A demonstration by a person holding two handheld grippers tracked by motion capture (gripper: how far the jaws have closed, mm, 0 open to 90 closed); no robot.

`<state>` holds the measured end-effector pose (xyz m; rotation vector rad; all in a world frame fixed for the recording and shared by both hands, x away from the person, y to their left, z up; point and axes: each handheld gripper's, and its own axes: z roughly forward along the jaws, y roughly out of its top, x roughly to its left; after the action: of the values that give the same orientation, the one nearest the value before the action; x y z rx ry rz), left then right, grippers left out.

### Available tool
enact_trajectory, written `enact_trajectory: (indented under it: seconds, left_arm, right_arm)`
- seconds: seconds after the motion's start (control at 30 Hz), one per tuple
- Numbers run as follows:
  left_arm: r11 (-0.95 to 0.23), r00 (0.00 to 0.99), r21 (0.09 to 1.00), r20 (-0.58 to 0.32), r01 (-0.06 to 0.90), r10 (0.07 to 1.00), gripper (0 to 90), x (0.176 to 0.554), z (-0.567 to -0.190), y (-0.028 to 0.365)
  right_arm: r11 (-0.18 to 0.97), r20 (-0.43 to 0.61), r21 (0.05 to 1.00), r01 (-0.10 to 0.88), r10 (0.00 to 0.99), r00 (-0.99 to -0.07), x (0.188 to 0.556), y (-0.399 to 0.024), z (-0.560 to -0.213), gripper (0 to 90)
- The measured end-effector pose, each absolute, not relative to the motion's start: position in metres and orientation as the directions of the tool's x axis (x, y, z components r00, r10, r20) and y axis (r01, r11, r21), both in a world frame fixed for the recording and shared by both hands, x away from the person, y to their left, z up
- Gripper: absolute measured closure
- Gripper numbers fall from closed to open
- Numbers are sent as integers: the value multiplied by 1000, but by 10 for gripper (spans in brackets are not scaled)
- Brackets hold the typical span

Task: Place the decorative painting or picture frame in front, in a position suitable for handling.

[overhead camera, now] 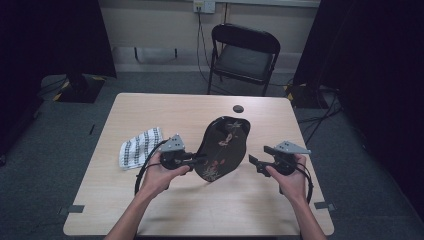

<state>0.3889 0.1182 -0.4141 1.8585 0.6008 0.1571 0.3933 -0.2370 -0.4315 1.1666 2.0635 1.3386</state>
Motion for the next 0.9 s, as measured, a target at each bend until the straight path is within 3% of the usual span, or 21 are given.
enact_trajectory:
  seconds: [0.47, 0.57, 0.8, 0.87, 0.9]
  left_arm:
    - [-271, 871, 916, -141, 295, 471, 763, 381, -406, 135]
    - [-259, 855, 927, -108, 271, 507, 685, 378, -397, 138]
    - [-298, 862, 918, -82, 261, 501, 595, 372, -402, 135]
    - [-322, 858, 906, -80, 274, 507, 665, 372, -406, 135]
    - [-332, 857, 904, -67, 269, 512, 655, 372, -407, 135]
  right_arm:
    - [199, 92, 899, 389, 784, -613, 397, -223, -420, 261]
    - [206, 96, 899, 386, 767, -634, 402, -218, -416, 265]
    - [241, 93, 896, 373, 720, -688, 412, -201, -418, 273]
    - [241, 100, 897, 371, 707, -700, 414, -198, -420, 306]
    - [249, 93, 896, 368, 704, -704, 416, -196, -421, 310]
